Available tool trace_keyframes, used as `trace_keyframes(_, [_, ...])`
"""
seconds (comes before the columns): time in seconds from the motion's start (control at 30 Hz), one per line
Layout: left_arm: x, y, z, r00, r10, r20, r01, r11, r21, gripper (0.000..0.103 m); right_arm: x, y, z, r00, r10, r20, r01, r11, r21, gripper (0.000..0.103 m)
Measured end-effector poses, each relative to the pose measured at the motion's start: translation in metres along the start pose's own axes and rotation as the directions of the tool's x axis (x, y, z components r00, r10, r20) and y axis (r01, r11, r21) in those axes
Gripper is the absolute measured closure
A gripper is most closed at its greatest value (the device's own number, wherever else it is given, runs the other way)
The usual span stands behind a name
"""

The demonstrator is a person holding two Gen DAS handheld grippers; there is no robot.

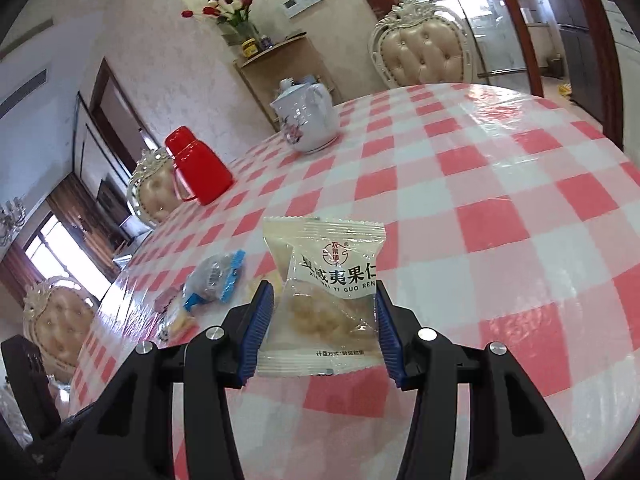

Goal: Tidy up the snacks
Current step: 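Lift both held snacks and carry them toward the clear box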

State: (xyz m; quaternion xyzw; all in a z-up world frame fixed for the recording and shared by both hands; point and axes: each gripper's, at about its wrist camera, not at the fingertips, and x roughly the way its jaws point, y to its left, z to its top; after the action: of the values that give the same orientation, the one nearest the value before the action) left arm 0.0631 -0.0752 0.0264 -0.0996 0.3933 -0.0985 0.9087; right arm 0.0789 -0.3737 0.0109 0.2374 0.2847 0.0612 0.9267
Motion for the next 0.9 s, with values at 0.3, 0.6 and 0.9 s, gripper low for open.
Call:
trace_keyframes(0.3, [-0.047,0.006,-0.035,0.999,0.022,0.049,-0.023,0.999,0.026,0.079,-0.041,0.04,-0.058,0.982,0.172,-0.078,-0.167,0.984,0.067,0.054])
trace_keyframes(0.6, [-0.082,0.021,-0.069,0.998,0.062,0.03,-0.064,0.996,0.066,0.079,-0.074,0.109,-0.116,0.972,0.166,-0.166,-0.184,0.977,-0.103,0.054])
trace_keyframes(0.9, [-0.122,0.056,-0.097,0.996,0.092,0.019,-0.093,0.994,0.063,0.079,-0.091,0.148,-0.151,0.959,0.18,-0.22,-0.223,0.956,-0.192,0.054])
